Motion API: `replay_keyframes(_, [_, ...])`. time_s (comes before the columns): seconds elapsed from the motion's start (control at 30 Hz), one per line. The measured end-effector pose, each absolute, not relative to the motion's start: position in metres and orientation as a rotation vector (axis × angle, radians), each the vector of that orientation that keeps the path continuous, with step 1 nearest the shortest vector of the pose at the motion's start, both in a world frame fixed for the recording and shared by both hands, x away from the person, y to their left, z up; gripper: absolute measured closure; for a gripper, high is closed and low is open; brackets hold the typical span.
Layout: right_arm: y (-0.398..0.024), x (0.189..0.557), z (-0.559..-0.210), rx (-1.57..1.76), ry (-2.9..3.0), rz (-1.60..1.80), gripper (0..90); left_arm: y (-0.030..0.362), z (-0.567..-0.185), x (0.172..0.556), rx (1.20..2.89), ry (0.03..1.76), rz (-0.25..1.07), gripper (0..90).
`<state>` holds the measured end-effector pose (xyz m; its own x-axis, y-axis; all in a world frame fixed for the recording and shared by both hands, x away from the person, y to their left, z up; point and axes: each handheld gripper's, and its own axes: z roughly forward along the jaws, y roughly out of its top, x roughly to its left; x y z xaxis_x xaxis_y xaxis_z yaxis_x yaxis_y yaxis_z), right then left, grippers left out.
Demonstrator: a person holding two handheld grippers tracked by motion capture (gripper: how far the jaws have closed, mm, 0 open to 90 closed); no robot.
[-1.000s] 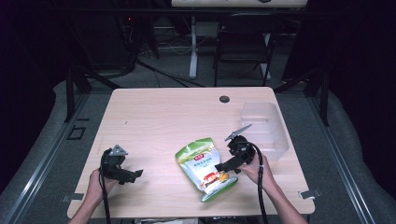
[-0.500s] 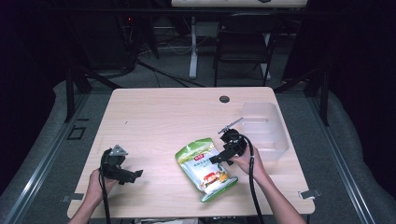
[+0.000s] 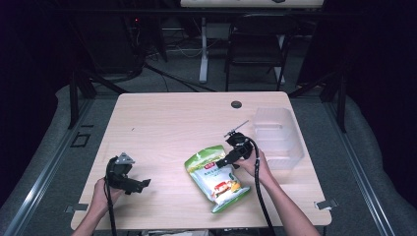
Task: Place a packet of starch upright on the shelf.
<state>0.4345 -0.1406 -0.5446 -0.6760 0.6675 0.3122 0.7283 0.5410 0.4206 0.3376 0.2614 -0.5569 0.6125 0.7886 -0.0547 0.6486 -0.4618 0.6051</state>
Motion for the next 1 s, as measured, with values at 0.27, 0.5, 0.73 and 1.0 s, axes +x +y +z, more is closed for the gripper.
replay_keyframes(0.27, [-0.136, 0.442, -0.549, -1.223, -2.672, -0.762, 23.5, 0.261, -0.558, 0.338, 2.249, 1.127, 0.315, 0.3])
replay_keyframes(0.5, [-0.136, 0.444, -0.55, -1.249, -2.612, -0.812, 47.7, 0.262, -0.558, 0.338, 2.25, 1.129, 0.316, 0.3])
replay_keyframes(0.73, [-0.137, 0.441, -0.553, -1.303, -2.583, -0.827, 79.3, 0.262, -0.557, 0.337, 2.249, 1.128, 0.319, 0.3])
replay_keyframes(1.0, [-0.14, 0.431, -0.548, -1.335, -2.63, -0.826, 85.5, 0.262, -0.557, 0.337, 2.246, 1.128, 0.315, 0.3])
